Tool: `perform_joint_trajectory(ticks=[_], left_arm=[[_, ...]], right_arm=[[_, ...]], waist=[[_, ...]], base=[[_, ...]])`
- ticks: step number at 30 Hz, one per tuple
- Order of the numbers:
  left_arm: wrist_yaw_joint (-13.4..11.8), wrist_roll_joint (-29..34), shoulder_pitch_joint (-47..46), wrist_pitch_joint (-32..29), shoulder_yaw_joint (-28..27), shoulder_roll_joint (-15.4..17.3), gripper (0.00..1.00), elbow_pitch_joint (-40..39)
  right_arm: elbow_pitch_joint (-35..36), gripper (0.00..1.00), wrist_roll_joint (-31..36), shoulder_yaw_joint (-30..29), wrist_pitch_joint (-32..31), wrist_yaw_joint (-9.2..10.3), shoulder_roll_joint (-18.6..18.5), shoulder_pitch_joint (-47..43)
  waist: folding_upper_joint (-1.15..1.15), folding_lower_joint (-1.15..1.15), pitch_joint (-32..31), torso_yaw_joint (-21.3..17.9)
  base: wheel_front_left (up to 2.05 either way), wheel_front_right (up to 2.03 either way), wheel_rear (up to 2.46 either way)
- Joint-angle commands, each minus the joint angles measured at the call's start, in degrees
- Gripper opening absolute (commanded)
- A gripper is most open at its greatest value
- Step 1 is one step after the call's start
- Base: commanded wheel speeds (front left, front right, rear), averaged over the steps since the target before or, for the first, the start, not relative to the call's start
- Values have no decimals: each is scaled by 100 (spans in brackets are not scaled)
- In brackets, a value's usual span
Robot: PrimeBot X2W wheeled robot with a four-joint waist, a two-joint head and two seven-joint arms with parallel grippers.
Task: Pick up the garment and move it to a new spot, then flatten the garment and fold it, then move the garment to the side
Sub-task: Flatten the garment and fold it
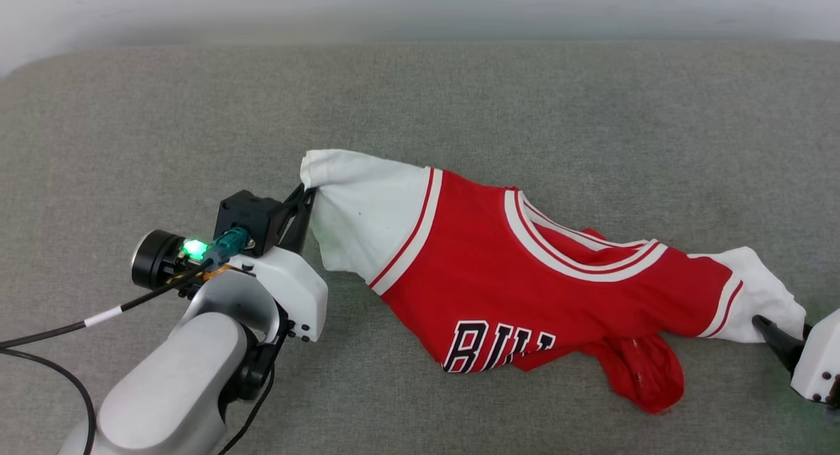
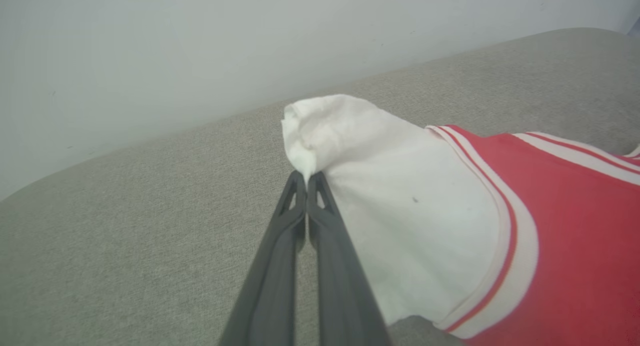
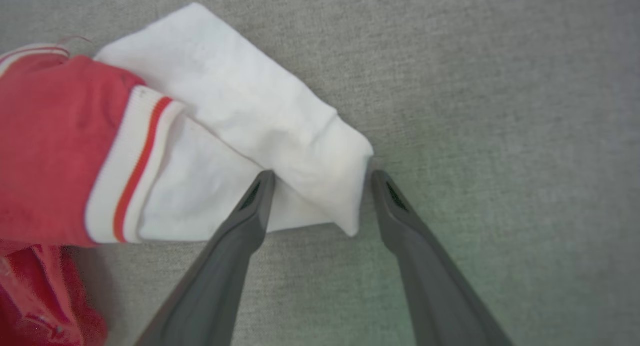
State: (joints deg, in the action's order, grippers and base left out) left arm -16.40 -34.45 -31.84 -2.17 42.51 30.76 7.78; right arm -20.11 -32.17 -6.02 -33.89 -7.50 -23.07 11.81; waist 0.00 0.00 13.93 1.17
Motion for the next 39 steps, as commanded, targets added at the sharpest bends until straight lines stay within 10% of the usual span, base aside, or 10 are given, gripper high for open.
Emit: perform_joint_trajectory(ticks=[1, 6, 7, 9, 23, 39], left_arm=[[-30, 27, -50, 43, -11, 0, 0, -10], [-16, 12, -55, 167, -40, -24, 0, -15], [-8, 8, -56, 192, -38, -31, 0, -4], [11, -22, -50, 256, -56, -51, 0, 12], [280, -136, -402, 840, -284, -136, 0, 455], [1160, -388, -2596, 383, -424, -648, 0, 2594]], right_arm=[[-83, 100, -32, 60, -39, 2, 38, 64], [-801, 97, -241, 277, -531, 3, 273, -3], [-922, 47, -272, 310, -598, 3, 323, -27], [-1051, 0, -357, 353, -661, 3, 389, 2], [-162, 0, -76, 479, 431, 3, -423, 981], [-131, 0, 364, 1159, -138, 3, -599, 3371]], waist=[[0, 0, 92, 41], [0, 0, 172, 68], [0, 0, 177, 72], [0, 0, 178, 73], [0, 0, -311, -165], [0, 0, -604, -386]], base=[[0, 0, 0], [0, 0, 0], [0, 0, 0], [0, 0, 0], [0, 0, 0], [0, 0, 0]])
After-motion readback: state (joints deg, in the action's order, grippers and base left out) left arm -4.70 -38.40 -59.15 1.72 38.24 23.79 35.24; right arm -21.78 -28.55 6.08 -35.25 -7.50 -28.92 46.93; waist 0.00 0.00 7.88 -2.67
